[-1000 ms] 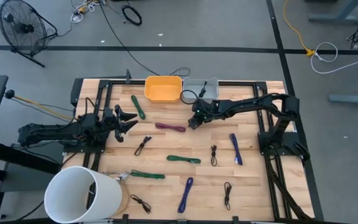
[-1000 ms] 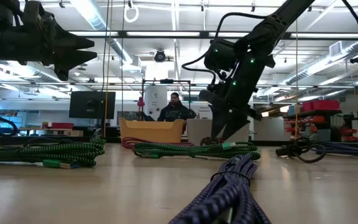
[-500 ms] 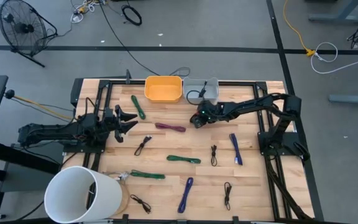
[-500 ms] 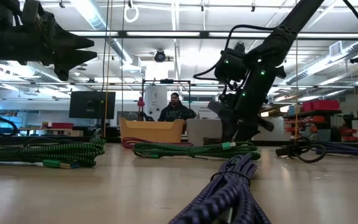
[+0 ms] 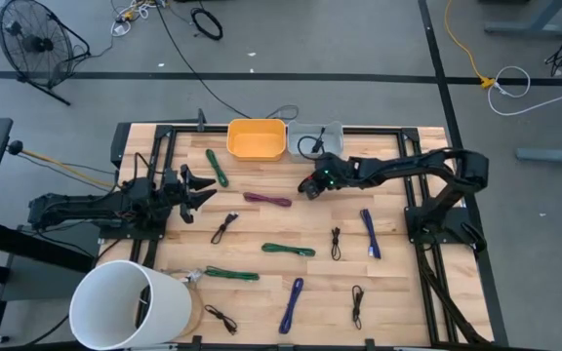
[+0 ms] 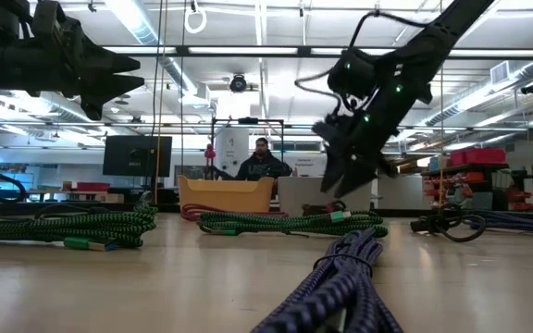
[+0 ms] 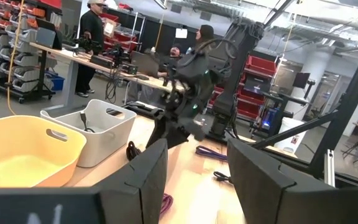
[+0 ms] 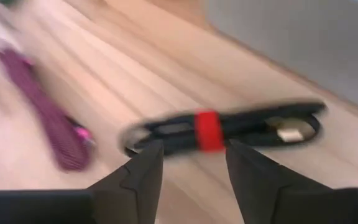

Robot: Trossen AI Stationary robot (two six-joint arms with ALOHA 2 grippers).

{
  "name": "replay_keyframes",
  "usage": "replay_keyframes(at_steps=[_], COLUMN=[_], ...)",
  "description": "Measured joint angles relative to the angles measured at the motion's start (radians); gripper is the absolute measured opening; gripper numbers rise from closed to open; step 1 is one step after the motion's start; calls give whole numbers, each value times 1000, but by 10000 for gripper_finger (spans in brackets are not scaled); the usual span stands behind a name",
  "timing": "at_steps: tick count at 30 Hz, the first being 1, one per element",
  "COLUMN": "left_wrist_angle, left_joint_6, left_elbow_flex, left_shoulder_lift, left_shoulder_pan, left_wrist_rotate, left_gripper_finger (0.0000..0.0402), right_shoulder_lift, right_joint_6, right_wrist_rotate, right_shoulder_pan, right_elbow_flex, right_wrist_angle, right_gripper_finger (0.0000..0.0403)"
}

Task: Pick & Place USB Port
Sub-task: Put the black charger cable into the gray bin

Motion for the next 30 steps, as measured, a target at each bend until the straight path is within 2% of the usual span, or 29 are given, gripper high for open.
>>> replay_keyframes(at_steps=[10, 15, 18, 20, 23, 30], left_wrist_angle=[-6, -6, -7, -8, -15, -15], left_joint_6=[1, 2, 3, 4, 11, 23], left_elbow_flex=[0, 0, 0, 0, 0, 0], left_shoulder_lift=[0, 0, 0, 0, 0, 0], left_shoulder_pan=[0, 0, 0, 0, 0, 0], left_wrist_rotate=[0, 0, 0, 0, -1, -4], left_gripper_finger=[174, 174, 174, 174, 174, 174], right_shoulder_lift=[0, 0, -1, -1, 0, -1], right_joint_6=[46, -105, -78, -181, -492, -783], right_wrist_rotate=[29, -67, -83, -156, -263, -285], right_shoulder_pan=[-4, -4, -15, -14, 15, 13], right_elbow_flex=[1, 1, 2, 2, 2, 39], right_wrist_angle=[100, 139, 105, 116, 107, 37], right_gripper_finger=[178, 178, 178, 178, 178, 178])
